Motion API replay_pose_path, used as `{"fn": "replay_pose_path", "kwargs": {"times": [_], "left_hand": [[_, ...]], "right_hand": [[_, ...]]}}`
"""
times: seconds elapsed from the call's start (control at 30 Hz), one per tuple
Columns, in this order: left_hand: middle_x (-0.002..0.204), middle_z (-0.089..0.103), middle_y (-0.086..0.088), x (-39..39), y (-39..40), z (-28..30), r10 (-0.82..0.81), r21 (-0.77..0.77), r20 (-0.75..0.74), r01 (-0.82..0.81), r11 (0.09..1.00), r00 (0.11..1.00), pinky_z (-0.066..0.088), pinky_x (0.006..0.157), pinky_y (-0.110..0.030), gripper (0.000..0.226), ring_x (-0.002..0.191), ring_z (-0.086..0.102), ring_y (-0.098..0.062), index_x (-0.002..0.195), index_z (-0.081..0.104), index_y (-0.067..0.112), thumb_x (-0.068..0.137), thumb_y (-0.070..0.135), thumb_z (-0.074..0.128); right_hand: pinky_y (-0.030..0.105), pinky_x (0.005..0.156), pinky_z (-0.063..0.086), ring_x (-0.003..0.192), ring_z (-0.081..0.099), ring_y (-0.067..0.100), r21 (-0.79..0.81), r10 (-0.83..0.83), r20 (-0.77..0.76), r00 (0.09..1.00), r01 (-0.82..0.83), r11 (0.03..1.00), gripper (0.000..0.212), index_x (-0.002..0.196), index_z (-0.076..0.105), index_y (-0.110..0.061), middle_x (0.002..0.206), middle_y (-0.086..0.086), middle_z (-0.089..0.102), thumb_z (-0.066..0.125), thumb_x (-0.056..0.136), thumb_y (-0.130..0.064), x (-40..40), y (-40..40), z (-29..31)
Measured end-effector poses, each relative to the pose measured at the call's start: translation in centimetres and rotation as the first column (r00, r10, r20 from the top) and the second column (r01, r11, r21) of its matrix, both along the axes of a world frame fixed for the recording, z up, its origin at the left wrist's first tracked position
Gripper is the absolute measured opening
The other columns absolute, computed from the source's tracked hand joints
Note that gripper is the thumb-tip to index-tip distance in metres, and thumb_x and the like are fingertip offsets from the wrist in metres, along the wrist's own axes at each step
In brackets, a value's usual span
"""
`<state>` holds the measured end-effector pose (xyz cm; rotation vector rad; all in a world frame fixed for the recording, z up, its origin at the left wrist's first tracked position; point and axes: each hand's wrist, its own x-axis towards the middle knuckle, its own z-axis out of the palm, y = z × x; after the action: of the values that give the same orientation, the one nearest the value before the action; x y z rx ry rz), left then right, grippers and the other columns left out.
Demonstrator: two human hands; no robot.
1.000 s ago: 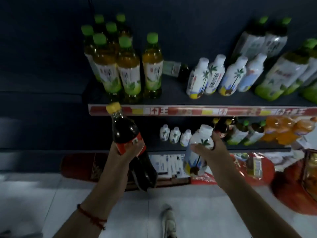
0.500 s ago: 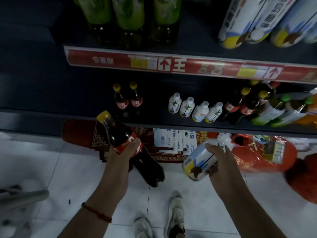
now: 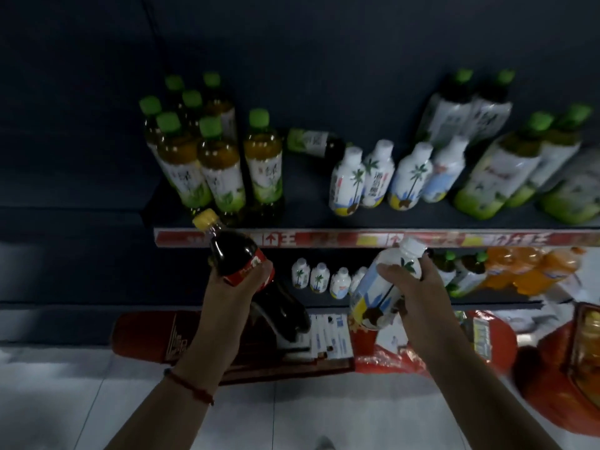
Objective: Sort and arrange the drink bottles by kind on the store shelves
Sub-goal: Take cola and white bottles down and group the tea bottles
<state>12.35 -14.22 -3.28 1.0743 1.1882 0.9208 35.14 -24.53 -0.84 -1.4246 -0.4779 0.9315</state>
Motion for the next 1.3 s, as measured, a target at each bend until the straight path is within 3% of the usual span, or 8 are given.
{"fn": "replay_pose_path", "kwargs": {"times": [0.17, 0.37, 0.67, 0.8, 0.87, 0.97, 1.07, 1.3], "left_hand": [[0.110, 0.072, 0.003, 1.3, -0.1, 2.4, -0.025, 0.029, 0.025, 0.024, 0.999, 0.999, 0.052, 0.086, -0.033, 0.054, 0.102, 0.068, -0.014, 0.121, 0.063, 0.026, 0.072, 0.040, 0.080], [0.105, 0.075, 0.004, 2.0, -0.6, 2.1, -0.033, 0.008, 0.026, 0.032, 0.999, 0.999, 0.053, 0.097, -0.046, 0.050, 0.100, 0.070, -0.016, 0.115, 0.066, 0.027, 0.069, 0.039, 0.080], [0.098, 0.073, 0.005, 1.3, 0.0, -0.8, -0.005, 0.008, -0.027, 0.005, 1.000, 1.000, 0.051, 0.078, -0.028, 0.035, 0.093, 0.069, -0.012, 0.108, 0.064, 0.028, 0.078, 0.026, 0.081], [0.104, 0.072, 0.004, 0.9, 1.1, -4.5, -0.015, 0.045, -0.101, 0.020, 0.999, 0.995, 0.052, 0.080, -0.025, 0.046, 0.094, 0.069, -0.009, 0.117, 0.063, 0.024, 0.075, 0.028, 0.083], [0.104, 0.070, 0.008, 0.9, 1.9, -7.5, 0.001, 0.077, -0.145, 0.010, 0.997, 0.989, 0.052, 0.076, -0.019, 0.048, 0.090, 0.068, -0.002, 0.117, 0.060, 0.026, 0.075, 0.025, 0.084], [0.110, 0.070, 0.007, 1.0, 2.9, -13.4, 0.016, 0.107, -0.185, 0.004, 0.994, 0.983, 0.054, 0.082, -0.022, 0.060, 0.096, 0.068, -0.003, 0.124, 0.058, 0.023, 0.072, 0.023, 0.087], [0.110, 0.069, 0.009, 1.6, 3.8, -20.1, 0.010, 0.111, -0.224, 0.016, 0.994, 0.975, 0.050, 0.076, -0.009, 0.062, 0.094, 0.066, 0.002, 0.124, 0.057, 0.021, 0.071, 0.017, 0.088], [0.101, 0.067, 0.021, 3.5, 8.4, -32.1, -0.034, 0.214, -0.355, 0.116, 0.970, 0.934, 0.044, 0.075, -0.001, 0.053, 0.090, 0.063, 0.014, 0.120, 0.056, 0.022, 0.076, 0.018, 0.085]], "right_hand": [[0.041, 0.068, 0.055, 0.086, 0.067, 0.023, 0.009, -0.051, 0.304, 0.951, 0.051, 0.999, 0.037, 0.110, 0.058, -0.031, 0.097, 0.004, 0.067, 0.077, 0.081, -0.021, 2.1, 0.7, 3.0], [0.029, 0.070, 0.054, 0.083, 0.069, 0.009, 0.078, -0.064, 0.475, 0.877, 0.030, 0.996, 0.033, 0.100, 0.060, -0.030, 0.091, -0.009, 0.071, 0.081, 0.075, -0.028, 5.3, 7.4, 4.2], [0.033, 0.065, 0.037, 0.079, 0.051, 0.023, -0.037, -0.083, 0.800, 0.595, 0.186, 0.982, 0.047, 0.080, 0.044, -0.022, 0.079, -0.001, 0.049, 0.073, 0.064, -0.056, 8.1, 13.3, -0.4], [0.042, 0.084, 0.053, 0.100, 0.058, 0.022, -0.021, -0.090, 0.803, 0.590, 0.179, 0.984, 0.059, 0.111, 0.053, -0.022, 0.111, 0.003, 0.058, 0.071, 0.068, -0.059, 8.4, 13.6, -1.6], [0.035, 0.100, 0.047, 0.117, 0.051, 0.013, 0.041, -0.149, 0.756, 0.638, 0.181, 0.983, 0.070, 0.135, 0.044, -0.025, 0.133, -0.002, 0.048, 0.073, 0.076, -0.048, 7.6, 12.3, -2.6], [0.036, 0.107, 0.040, 0.128, 0.041, 0.012, 0.087, -0.180, 0.804, 0.567, 0.188, 0.978, 0.068, 0.141, 0.038, -0.025, 0.141, -0.002, 0.040, 0.070, 0.083, -0.038, 5.6, 8.5, -5.8], [0.047, 0.095, 0.049, 0.120, 0.048, 0.019, -0.049, -0.013, 0.817, 0.577, 0.091, 0.995, 0.053, 0.134, 0.044, -0.026, 0.130, -0.004, 0.043, 0.068, 0.087, -0.030, 3.5, 5.0, -12.7], [0.028, 0.087, 0.043, 0.109, 0.049, 0.009, -0.520, 0.486, 0.611, 0.625, -0.145, 0.841, 0.054, 0.137, 0.044, -0.029, 0.134, -0.001, 0.048, 0.067, 0.089, -0.035, 2.6, 5.1, -29.9]]}}
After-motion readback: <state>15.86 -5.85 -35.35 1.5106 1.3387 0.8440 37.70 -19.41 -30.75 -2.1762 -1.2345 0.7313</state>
